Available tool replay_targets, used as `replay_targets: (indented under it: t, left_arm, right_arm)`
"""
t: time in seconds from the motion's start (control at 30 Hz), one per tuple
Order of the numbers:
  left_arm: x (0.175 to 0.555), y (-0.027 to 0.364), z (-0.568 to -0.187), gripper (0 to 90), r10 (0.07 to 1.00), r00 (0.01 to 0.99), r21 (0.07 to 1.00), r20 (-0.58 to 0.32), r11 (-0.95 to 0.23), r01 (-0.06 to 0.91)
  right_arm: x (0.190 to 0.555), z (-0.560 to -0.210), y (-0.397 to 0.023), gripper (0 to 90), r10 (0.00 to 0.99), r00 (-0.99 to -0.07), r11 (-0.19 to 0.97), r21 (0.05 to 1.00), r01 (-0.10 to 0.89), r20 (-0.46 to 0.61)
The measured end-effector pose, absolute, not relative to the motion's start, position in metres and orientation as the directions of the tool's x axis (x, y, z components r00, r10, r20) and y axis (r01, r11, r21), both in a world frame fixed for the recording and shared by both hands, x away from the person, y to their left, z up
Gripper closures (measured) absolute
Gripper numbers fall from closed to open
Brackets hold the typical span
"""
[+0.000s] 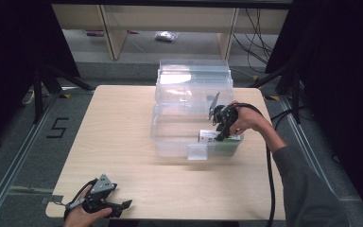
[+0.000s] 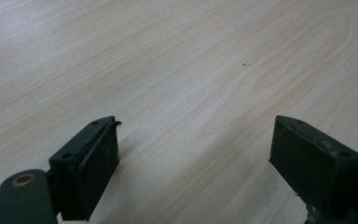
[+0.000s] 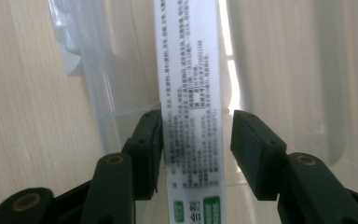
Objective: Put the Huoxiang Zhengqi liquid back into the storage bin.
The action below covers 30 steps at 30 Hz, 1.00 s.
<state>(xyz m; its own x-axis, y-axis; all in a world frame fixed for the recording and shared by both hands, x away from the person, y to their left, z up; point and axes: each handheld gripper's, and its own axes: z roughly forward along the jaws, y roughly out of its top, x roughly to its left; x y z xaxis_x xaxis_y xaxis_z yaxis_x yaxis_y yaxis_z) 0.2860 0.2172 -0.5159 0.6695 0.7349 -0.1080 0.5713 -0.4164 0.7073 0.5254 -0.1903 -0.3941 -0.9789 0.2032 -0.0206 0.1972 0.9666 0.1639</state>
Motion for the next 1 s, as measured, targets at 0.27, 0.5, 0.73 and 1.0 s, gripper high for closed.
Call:
replay_targets:
  t: [0.27,0.5,0.73,1.0]
  left_arm:
    - [0.286,0.217,-0.515,14.9,0.736,0.669,0.703,-0.106,-0.42,0.574]
    - [0.286,0.217,-0.516,15.0,0.736,0.668,0.709,-0.107,-0.415,0.571]
    - [0.286,0.217,-0.515,15.0,0.737,0.667,0.704,-0.106,-0.419,0.574]
    - [0.286,0.218,-0.515,15.0,0.735,0.669,0.704,-0.106,-0.42,0.573]
  right_arm:
    - [0.519,-0.368,-0.201,42.9,0.3,-0.952,0.918,0.291,0.269,-0.068]
    - [0.514,-0.361,-0.209,34.8,0.408,-0.908,0.863,0.367,0.348,-0.097]
    - [0.501,-0.359,-0.212,33.2,0.476,-0.875,0.812,0.429,0.396,-0.092]
    - [0.485,-0.355,-0.221,30.6,0.541,-0.837,0.74,0.515,0.432,-0.075]
